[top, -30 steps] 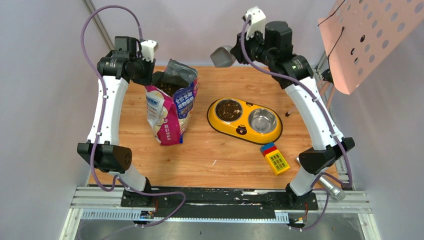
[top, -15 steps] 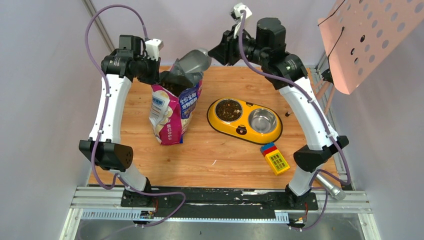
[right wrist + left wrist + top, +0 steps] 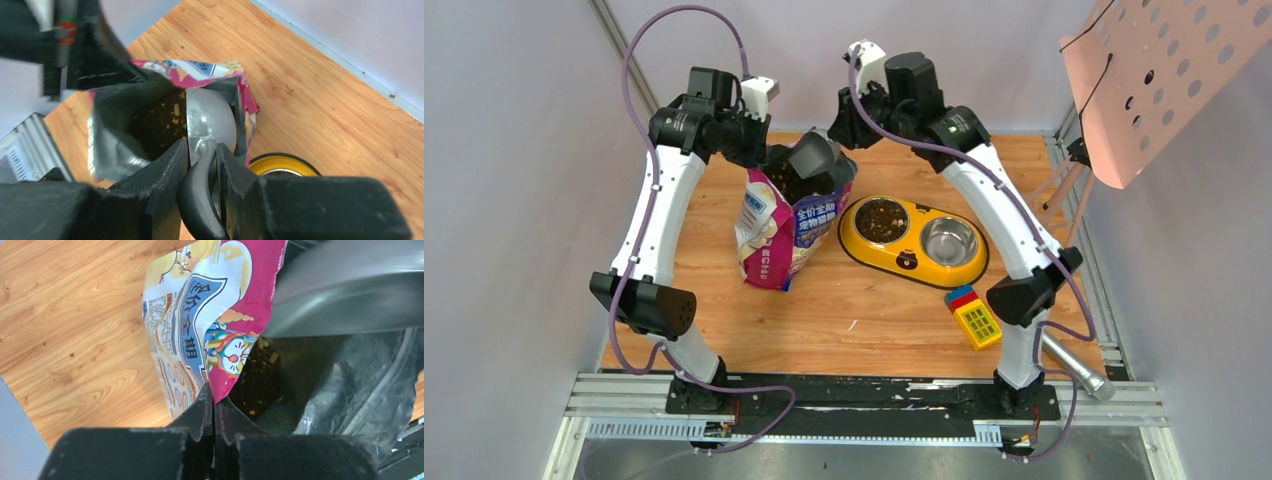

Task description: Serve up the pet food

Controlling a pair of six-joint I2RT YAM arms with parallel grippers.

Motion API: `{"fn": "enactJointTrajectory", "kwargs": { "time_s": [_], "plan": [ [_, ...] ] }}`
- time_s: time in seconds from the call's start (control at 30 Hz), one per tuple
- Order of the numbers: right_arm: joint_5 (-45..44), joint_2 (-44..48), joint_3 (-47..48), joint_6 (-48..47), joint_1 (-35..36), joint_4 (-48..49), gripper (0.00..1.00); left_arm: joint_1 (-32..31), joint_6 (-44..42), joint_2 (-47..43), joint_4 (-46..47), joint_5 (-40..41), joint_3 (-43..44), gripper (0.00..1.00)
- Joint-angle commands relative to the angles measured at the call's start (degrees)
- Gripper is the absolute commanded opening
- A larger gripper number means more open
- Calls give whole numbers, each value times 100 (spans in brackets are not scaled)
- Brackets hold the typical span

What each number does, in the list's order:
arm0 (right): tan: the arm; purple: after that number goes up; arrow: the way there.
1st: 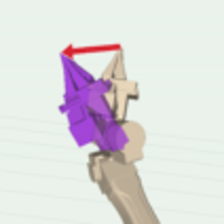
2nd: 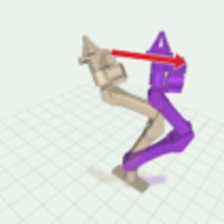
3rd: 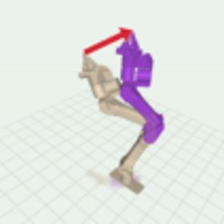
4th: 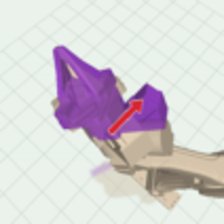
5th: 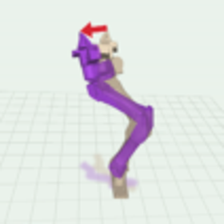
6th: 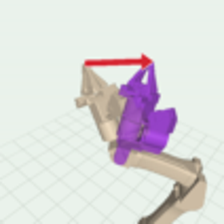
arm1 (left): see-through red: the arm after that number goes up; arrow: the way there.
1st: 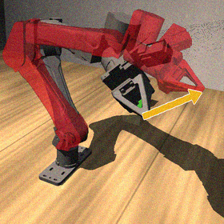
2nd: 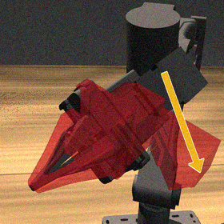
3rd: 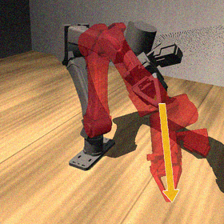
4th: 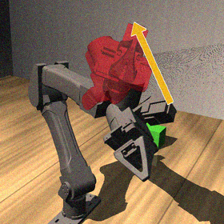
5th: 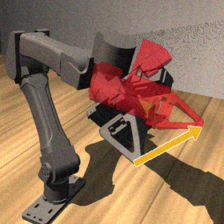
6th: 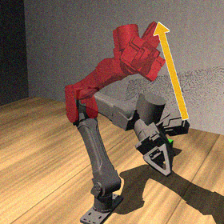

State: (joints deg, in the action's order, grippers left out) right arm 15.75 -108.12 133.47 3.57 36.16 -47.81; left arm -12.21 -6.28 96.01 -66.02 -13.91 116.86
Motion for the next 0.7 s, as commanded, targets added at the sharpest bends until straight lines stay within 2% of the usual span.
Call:
{"fn": "enactJointTrajectory", "kwargs": {
  "time_s": [0.0,0.37,0.67],
  "plan": [
    [-835,-631,598,162,168,-166,0,-253,213,-214,1042,-629,548,0],
    [-1565,-936,35,877,382,-277,0,-273,416,-90,1080,-393,548,0],
    [-1871,-959,-925,558,734,363,0,-273,597,17,1098,-432,500,0]
  ]
}}
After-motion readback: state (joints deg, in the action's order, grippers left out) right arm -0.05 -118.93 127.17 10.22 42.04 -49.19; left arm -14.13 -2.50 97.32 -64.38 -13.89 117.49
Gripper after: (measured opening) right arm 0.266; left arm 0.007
